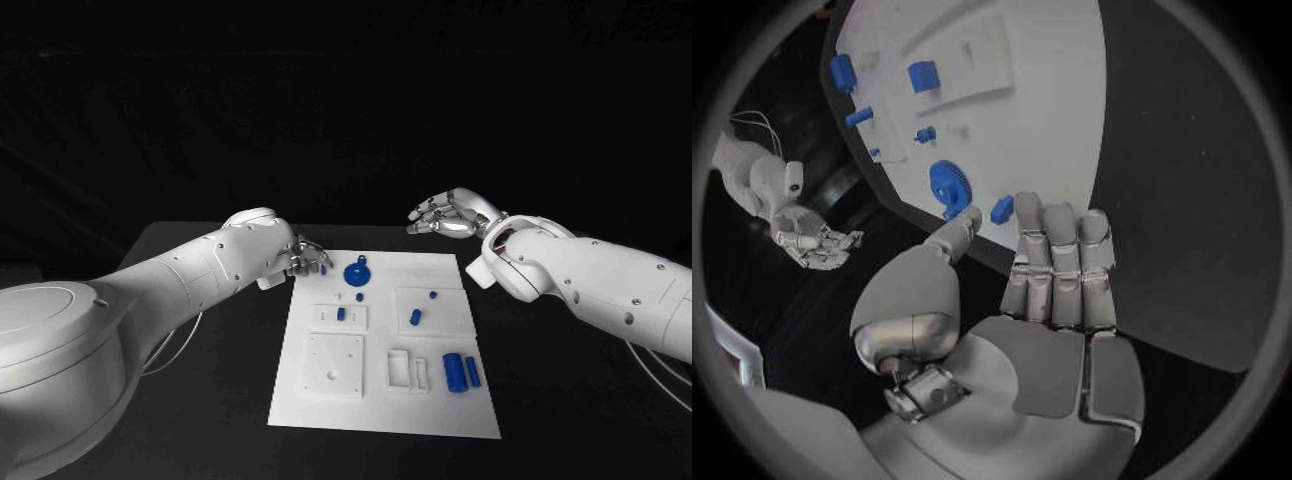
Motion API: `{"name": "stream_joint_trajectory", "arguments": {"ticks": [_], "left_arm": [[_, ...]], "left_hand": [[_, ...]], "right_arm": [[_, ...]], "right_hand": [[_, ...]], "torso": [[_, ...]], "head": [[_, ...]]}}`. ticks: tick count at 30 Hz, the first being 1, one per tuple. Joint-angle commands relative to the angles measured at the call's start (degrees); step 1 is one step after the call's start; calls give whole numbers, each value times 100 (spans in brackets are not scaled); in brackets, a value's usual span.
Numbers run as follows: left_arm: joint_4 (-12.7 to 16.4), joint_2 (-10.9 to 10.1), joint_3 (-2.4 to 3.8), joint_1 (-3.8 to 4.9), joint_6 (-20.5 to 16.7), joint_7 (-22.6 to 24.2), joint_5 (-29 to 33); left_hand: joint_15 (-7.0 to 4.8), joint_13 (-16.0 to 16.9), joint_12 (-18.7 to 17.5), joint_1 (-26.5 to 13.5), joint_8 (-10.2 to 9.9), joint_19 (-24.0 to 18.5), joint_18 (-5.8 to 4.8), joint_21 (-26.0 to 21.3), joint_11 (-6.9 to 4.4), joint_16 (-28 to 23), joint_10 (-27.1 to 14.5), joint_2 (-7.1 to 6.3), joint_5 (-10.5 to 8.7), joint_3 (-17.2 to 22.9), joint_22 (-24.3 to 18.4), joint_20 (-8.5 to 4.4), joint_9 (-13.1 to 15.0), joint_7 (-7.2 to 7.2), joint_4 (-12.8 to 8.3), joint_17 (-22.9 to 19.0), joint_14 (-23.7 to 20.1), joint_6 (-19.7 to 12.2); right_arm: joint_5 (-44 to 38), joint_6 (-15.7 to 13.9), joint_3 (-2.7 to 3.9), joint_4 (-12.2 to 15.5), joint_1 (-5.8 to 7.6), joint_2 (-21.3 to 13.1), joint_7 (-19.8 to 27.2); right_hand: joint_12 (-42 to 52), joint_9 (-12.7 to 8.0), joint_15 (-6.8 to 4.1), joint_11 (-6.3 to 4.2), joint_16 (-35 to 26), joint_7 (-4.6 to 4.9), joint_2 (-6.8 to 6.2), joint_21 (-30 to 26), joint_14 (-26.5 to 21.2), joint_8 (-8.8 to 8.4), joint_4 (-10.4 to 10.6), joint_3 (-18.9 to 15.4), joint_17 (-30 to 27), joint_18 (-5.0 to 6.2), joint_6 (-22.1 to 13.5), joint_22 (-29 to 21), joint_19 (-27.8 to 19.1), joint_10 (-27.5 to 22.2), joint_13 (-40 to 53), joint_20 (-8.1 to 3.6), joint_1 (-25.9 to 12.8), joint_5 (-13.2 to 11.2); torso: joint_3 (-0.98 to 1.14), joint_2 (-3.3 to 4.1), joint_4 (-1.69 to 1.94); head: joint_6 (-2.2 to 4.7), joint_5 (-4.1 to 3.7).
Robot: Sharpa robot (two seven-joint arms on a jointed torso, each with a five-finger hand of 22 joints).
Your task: Assemble the parts on the task board
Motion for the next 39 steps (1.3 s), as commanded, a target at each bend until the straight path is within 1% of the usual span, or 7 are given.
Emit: {"name": "stream_joint_trajectory", "arguments": {"ticks": [1, 13, 19, 24, 30, 34, 39], "left_arm": [[-11, 24, 2, -7, 56, 104, 57], [-90, 35, 2, -8, 55, 124, 137], [-92, 41, 2, -8, 113, 149, 249], [-106, 49, 2, -8, 137, 174, 306], [-125, 51, 3, -8, 152, 175, 328], [-127, 49, 3, -8, 205, 169, 329], [-128, 53, 2, -8, 264, 144, 329]], "left_hand": [[-13, 11, -22, 8, -5, -37, -96, -38, 15, 1, -13, 104, -16, -4, 9, -559, -23, 18, -42, 9, -42, -29], [-8, 24, -26, 91, 32, -45, -102, -46, 16, 6, -13, 338, -17, -15, 29, -551, -97, 19, -64, 13, -49, -21], [-8, 33, -28, 181, 70, -50, -105, -47, 12, 12, -12, 471, -17, -23, 46, -548, -134, 14, -125, 16, -52, 2], [-7, 42, -30, 365, 96, -55, -109, -46, 13, 18, -8, 673, -14, -6, 69, -546, -188, 17, -268, 20, -58, -9], [-5, 47, -31, 447, 78, -55, -114, -44, 24, 24, -3, 755, -13, -9, 82, -544, -238, 28, -345, 23, -57, -60], [2, 51, -33, 512, 65, -56, -122, -44, 35, 29, 1, 880, -6, -13, 95, -538, -319, 40, -418, 26, -58, -69], [1, 56, -33, 572, 81, -54, -126, -46, 31, 34, 6, 932, 4, -26, 108, -537, -388, 37, -510, 27, -55, -40]], "right_arm": [[16, 16, 7, 4, 5, 7, 28], [16, 20, 7, -4, 5, 16, 26], [16, 29, 7, -7, 5, 23, 26], [16, 31, 7, -9, 5, 24, 26], [16, 32, 7, -7, 5, 22, 25], [16, 33, 7, -13, 5, 27, 26], [16, 34, 7, -13, 5, 31, 28]], "right_hand": [[-30, -10, 8, 0, -16, 16, 0, -33, -36, -11, -3, -5, -10, 20, -38, 10, -46, -10, 0, 4, -49, 24], [-31, -11, 8, -1, -15, 16, 0, -35, -37, -9, -4, -5, -12, 21, -38, 12, -46, -9, 0, 4, -49, 24], [-32, -12, 9, -1, -14, 15, -1, -36, -37, -8, -4, -6, -13, 21, -38, 13, -46, -8, 0, 5, -50, 23], [-32, -12, 9, -1, -13, 15, -1, -37, -37, -8, -4, -6, -14, 21, -37, 14, -47, -8, 0, 5, -50, 23], [-32, -12, 9, -1, -13, 15, -1, -37, -37, -7, -4, -6, -14, 22, -37, 15, -46, -8, 0, 5, -51, 23], [-32, -12, 9, -1, -12, 15, -2, -37, -37, -7, -3, -8, -15, 21, -37, 16, -47, -7, 0, 6, -53, 22], [-33, -13, 9, -1, -12, 16, -2, -38, -38, -6, -1, -9, -16, 21, -37, 16, -47, -6, 0, 7, -57, 20]], "torso": [[-2, 3, 1], [0, 0, 11], [-1, 1, 6], [-2, 1, 1], [-3, 1, 7], [-2, 3, 9], [0, 1, 7]], "head": [[-7, -18], [-13, -28], [-16, -19], [-18, -5], [-33, -4], [-40, -5], [-41, -9]]}}
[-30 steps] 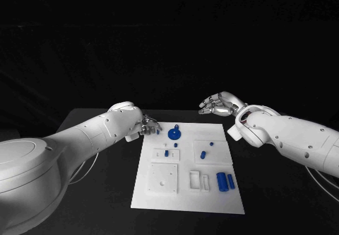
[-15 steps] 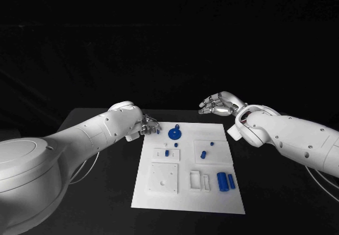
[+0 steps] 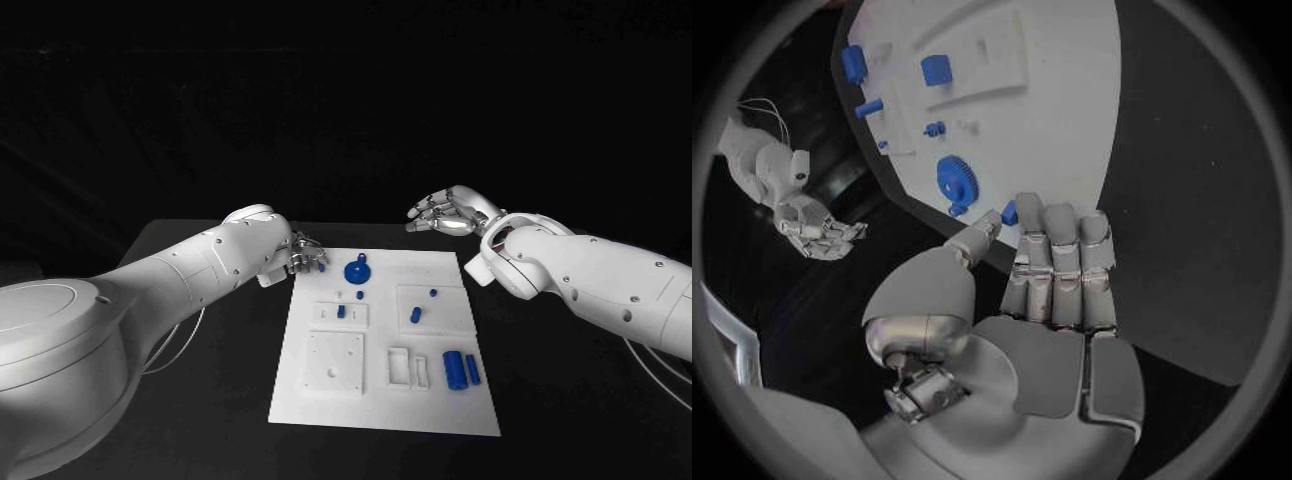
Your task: Assemble the parts on the task board
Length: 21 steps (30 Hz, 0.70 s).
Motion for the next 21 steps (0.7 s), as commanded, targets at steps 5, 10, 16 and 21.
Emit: {"name": "stream_joint_trajectory", "arguments": {"ticks": [5, 10, 16, 21], "left_arm": [[19, 17, -5, -11, 171, -36, -37], [17, 0, -6, -11, 165, -58, -108], [67, 2, -10, -10, 87, -64, -295], [112, -3, -11, -10, -28, -65, -412]], "left_hand": [[8, 15, -36, 108, 63, -15, -76, -30, 20, 39, 17, 144, 275, 27, 27, -556, -127, -7, -160, 5, -12, 83], [7, 22, -40, 112, 128, 9, -90, -38, 15, 44, 29, 292, 974, 56, 48, -557, -229, -15, -296, 4, 1, 116], [-6, 33, -31, 173, 204, 50, -91, -37, 2, 56, 62, 378, 1408, 102, 69, -570, -296, -27, -448, 5, 33, 138], [-46, 50, 4, 356, 331, 118, -76, 7, -40, 100, 151, 427, 1682, 158, 109, -600, -314, -72, -476, 19, 108, 254]], "right_arm": [[17, 29, 6, 2, 5, -19, 28], [38, 31, 6, 3, 5, -20, 29], [55, 36, 6, 5, 5, -20, 36], [57, 41, 6, -9, 4, -8, 39]], "right_hand": [[-33, -9, 9, -1, -11, 16, -3, -39, -38, -5, 0, -13, -7, 21, -37, 9, -47, -5, 0, 8, -62, 13], [-34, -10, 9, -1, -10, 16, -4, -40, -38, -5, -1, -16, -9, 22, -38, 10, -47, -5, 0, 8, -66, 6], [-35, -10, 9, -1, -9, 16, -5, -41, -39, -4, -1, -19, -10, 22, -38, 11, -47, -5, 0, 8, -69, 0], [-35, -11, 9, -1, -9, 16, -4, -41, -39, -4, -1, -20, -10, 23, -39, 12, -47, -5, 0, 9, -70, -4]], "torso": [[-2, -4, 8], [0, -2, 10], [4, 1, 2], [4, 4, 0]], "head": [[-25, -31], [-26, -44], [-32, -40], [-30, -34]]}}
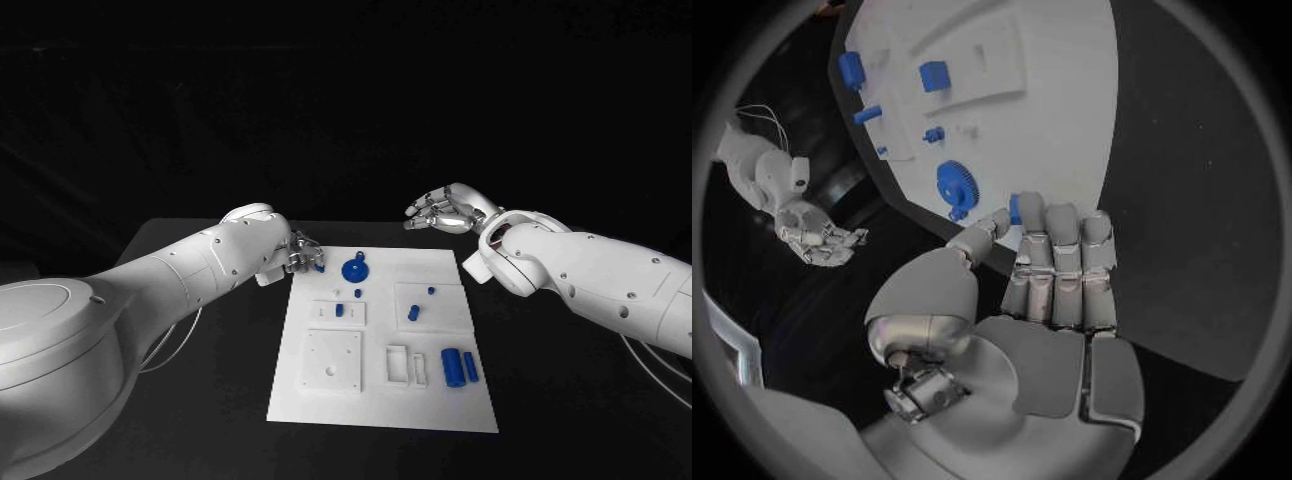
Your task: Assemble the parts on the task board
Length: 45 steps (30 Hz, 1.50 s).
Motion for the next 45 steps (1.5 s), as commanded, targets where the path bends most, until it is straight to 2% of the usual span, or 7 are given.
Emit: {"name": "stream_joint_trajectory", "arguments": {"ticks": [1, 7, 12, 20, 33, 38, 45], "left_arm": [[25, 2, -8, -16, -59, -29, -242], [110, -55, -5, -15, -122, -40, -180], [409, -214, 1, -8, -245, -75, -62], [1329, -673, -9, 147, -557, -44, -2], [2656, -1320, -34, 181, -1125, -222, -157], [3070, -1511, -144, 164, -1333, -356, -218], [3404, -1734, -218, 74, -1522, -432, -271]], "left_hand": [[-63, 11, 39, 229, 97, 67, -44, 17, -25, 38, 82, 140, 70, 38, 19, -584, 9, -4, -26, 10, 109, 63], [-105, 30, 76, 266, 273, 138, -37, 61, -84, 95, 201, 103, 442, -7, 61, -617, 26, -66, -33, 33, 204, 218], [-143, 50, 111, 233, 421, 215, -24, 97, -139, 149, 308, 50, 714, -59, 93, -653, 52, -126, -35, 59, 296, 318], [-263, 126, 262, 206, 637, 462, 32, 246, -273, 303, 602, -97, 1014, -119, 155, -747, 50, -257, -35, 127, 589, 551], [-439, 274, 516, 199, 927, 809, 117, 524, -465, 603, 966, -338, 1644, -157, 191, -881, 136, -450, -38, 270, 981, 930], [-489, 352, 658, 184, 1012, 858, 137, 624, -514, 725, 980, -384, 1796, -167, 193, -908, 186, -500, -37, 325, 1023, 1032], [-520, 435, 834, 160, 1078, 877, 152, 747, -554, 877, 994, -402, 1872, -179, 200, -923, 239, -539, -36, 388, 1060, 1100]], "right_arm": [[36, 39, 6, -6, 4, 8, 38], [39, 40, 6, -5, 4, -2, 39], [44, 36, 6, 11, 4, -38, 35], [60, 36, 5, 2, 4, -82, 27], [77, 44, 4, -56, 2, -77, 30], [36, 9, 4, -97, 1, -74, -21], [34, 18, 3, -144, 1, -75, -25]], "right_hand": [[-36, -6, 9, -1, -8, 16, -4, -20, -39, -4, -1, -21, -6, 23, -39, 7, -47, -5, 0, 9, -71, -5], [-36, -6, 9, -1, -8, 16, -3, -21, -40, -4, -2, -23, -7, 23, -39, 8, -48, -4, 0, 9, -73, -11], [-37, -7, 9, -1, -7, 16, -3, -22, -40, -3, -2, -24, -8, 24, -39, 9, -48, -4, 0, 9, -73, -14], [-38, -7, 9, -2, -6, 15, -2, -23, -41, -2, -4, -24, -9, 25, -39, 11, -48, -4, 0, 8, -72, -16], [-39, -8, 9, -2, -5, 15, 1, -24, -41, -1, -5, -23, -11, 26, -39, 12, -48, -4, 0, 8, -69, -14], [-39, -9, 9, -2, -4, 15, 1, -25, -41, -1, -5, -23, -12, 27, -40, 13, -48, -3, 0, 8, -68, -13], [-35, -9, 5, -6, 9, 12, -8, -21, -25, 8, 0, -31, -12, 33, -30, 20, -33, 11, 3, 11, -84, 2]], "torso": [[4, 5, -5], [4, -1, 0], [0, -2, 11], [10, -17, 39], [16, -93, 130], [22, -119, 158], [33, -129, 154]], "head": [[-1, 9], [-9, 7], [-15, 5], [-11, 12], [-80, -11], [-122, -33], [-147, -14]]}}
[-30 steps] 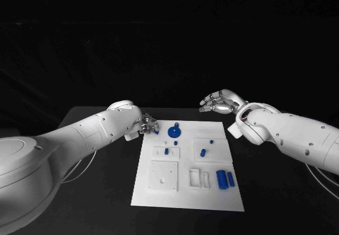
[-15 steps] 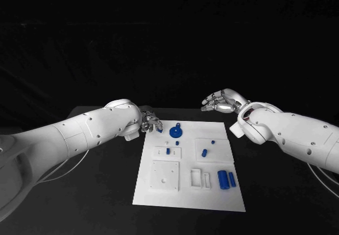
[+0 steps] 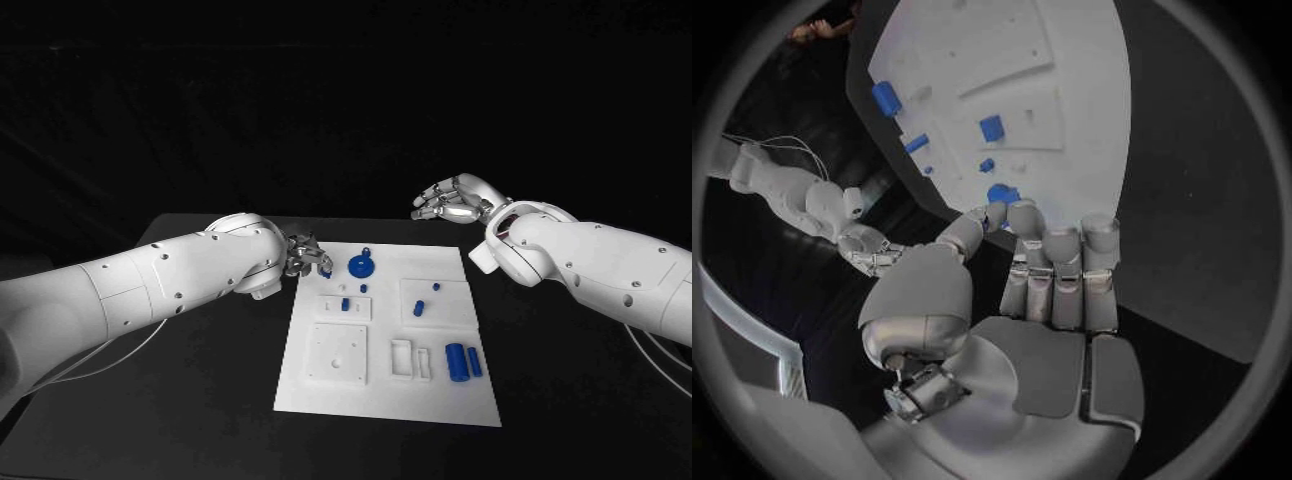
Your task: Assemble the parts on the task board
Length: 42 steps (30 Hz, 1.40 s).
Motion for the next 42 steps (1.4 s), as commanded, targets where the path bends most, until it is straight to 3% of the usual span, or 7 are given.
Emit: {"name": "stream_joint_trajectory", "arguments": {"ticks": [1, 4, 6, 12, 22, 30, 42], "left_arm": [[126, -83, -33, -41, -325, -104, -102], [249, -169, -95, -63, -352, -117, -94], [368, -238, -129, -80, -344, -118, -90], [533, -313, -243, -155, -346, -105, -69], [553, -264, -333, -295, -383, -64, -88], [466, -173, -335, -390, -428, -30, -180], [436, -175, -334, -395, -266, -71, -251]], "left_hand": [[-484, 17, 45, 46, 1077, 32, 196, 38, -463, 39, 414, 2, 22, -10, 127, -652, 583, -382, -16, 14, 467, 433], [-498, 39, 101, -3, 1094, 39, 202, 80, -470, 82, 408, 48, 36, -21, 125, -655, 601, -390, -15, 28, 469, 443], [-512, 58, 155, -153, 1121, 21, 201, 113, -479, 126, 389, 245, -17, -43, 123, -650, 645, -394, -23, 42, 459, 435], [-526, 76, 224, -188, 1163, 2, 223, 163, -494, 179, 379, 205, 12, 1, 124, -661, 698, -414, -22, 56, 454, 456], [-533, 87, 291, -241, 1221, -1, 236, 208, -513, 231, 377, 200, 1, 22, 118, -662, 761, -435, -19, 67, 456, 509], [-536, 87, 309, -257, 1239, -1, 241, 220, -517, 243, 372, 199, -23, 28, 115, -662, 782, -441, -17, 67, 452, 521], [-538, 86, 319, -263, 1251, -3, 245, 226, -518, 247, 367, 202, -22, 38, 112, -664, 798, -444, -19, 65, 447, 528]], "right_arm": [[-16, 15, 4, -4, 3, -11, -9], [-16, 24, 4, 6, 3, -27, -9], [-12, 29, 4, 14, 3, -37, -8], [-9, 42, 4, 10, 2, -36, 0], [-6, 53, 4, 5, -5, -26, 4], [-6, 64, 4, 12, -15, -18, 8], [-4, 71, 4, 29, -18, -35, 9]], "right_hand": [[-35, -5, 4, -6, 9, 12, 14, -22, -25, 8, 0, -31, -8, 34, -30, 6, -33, 11, 3, 11, -61, 3], [-35, -5, 4, -6, 10, 12, 15, -22, -25, 8, -1, -31, -8, 35, -30, 6, -32, 11, 3, 11, -61, 5], [-36, -5, 3, -7, 11, 11, 16, -22, -25, 9, -2, -30, -9, 35, -30, 7, -31, 11, 3, 10, -60, 10], [-37, -6, 3, -7, 12, 11, 17, -24, -26, 10, -3, -29, -11, 37, -30, 8, -31, 11, 2, 11, -58, 23], [-39, -8, 2, -7, 13, 11, 22, -26, -27, 11, -3, -27, -14, 39, -31, 10, -30, 11, 2, 11, -58, 39], [-41, -10, 2, -7, 15, 11, 21, -30, -28, 11, -5, -26, -17, 40, -33, 12, -31, 11, 1, 13, -58, 59], [-43, -11, 2, -7, 16, 11, 21, -32, -29, 12, -4, -27, -19, 41, -34, 13, -31, 11, 1, 14, -59, 68]], "torso": [[8, -4, 1], [5, -1, 11], [4, 4, 10], [-1, -1, 11], [-3, 14, -10], [7, 18, -31], [17, 11, -14]], "head": [[-14, 13], [-26, 12], [-31, 23], [-47, 33], [-60, 50], [-72, 54], [-99, 26]]}}
